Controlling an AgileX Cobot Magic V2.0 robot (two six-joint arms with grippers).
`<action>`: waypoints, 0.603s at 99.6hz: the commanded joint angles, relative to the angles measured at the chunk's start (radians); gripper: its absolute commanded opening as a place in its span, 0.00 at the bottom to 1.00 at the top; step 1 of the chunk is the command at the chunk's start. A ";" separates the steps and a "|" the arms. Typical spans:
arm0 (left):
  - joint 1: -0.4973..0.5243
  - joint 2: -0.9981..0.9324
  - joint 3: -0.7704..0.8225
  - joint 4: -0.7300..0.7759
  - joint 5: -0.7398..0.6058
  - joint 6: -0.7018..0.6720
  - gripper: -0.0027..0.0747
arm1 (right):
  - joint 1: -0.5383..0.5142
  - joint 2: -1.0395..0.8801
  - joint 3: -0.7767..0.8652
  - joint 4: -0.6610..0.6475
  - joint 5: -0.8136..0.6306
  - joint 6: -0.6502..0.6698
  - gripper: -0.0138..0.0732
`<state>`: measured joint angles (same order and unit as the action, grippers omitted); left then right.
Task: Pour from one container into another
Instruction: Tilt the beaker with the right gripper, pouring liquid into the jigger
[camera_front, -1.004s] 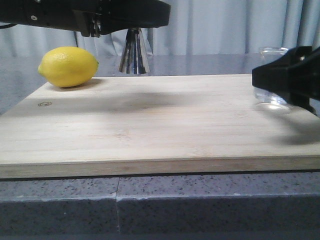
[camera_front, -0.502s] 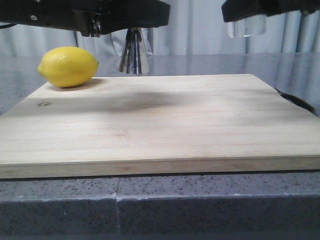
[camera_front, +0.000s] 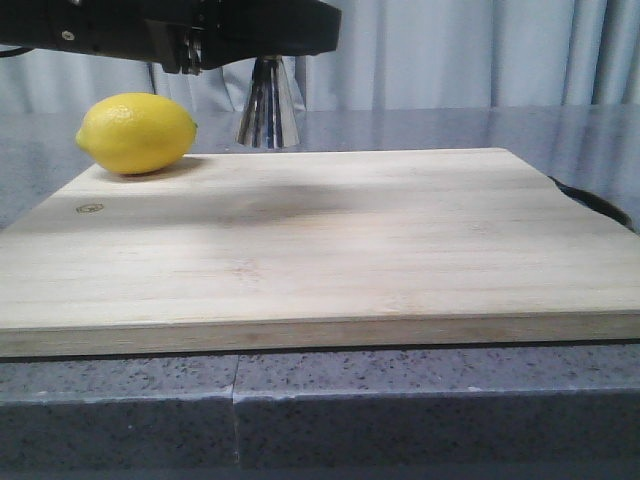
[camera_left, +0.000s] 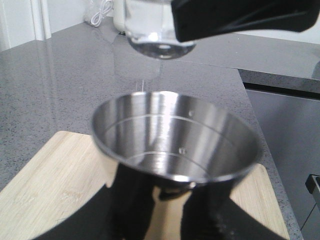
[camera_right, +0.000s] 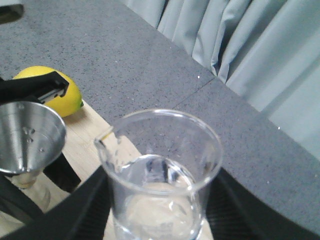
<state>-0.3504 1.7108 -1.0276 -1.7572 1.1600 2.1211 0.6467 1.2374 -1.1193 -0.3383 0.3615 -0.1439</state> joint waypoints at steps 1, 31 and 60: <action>-0.006 -0.049 -0.021 -0.092 0.097 0.000 0.32 | 0.039 -0.003 -0.085 -0.106 -0.026 -0.013 0.52; -0.006 -0.049 -0.021 -0.092 0.097 0.000 0.32 | 0.170 0.057 -0.148 -0.371 0.050 -0.013 0.52; -0.006 -0.049 -0.021 -0.092 0.097 0.000 0.32 | 0.219 0.059 -0.148 -0.548 0.067 -0.013 0.52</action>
<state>-0.3504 1.7108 -1.0276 -1.7572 1.1600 2.1211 0.8586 1.3243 -1.2280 -0.7917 0.4716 -0.1493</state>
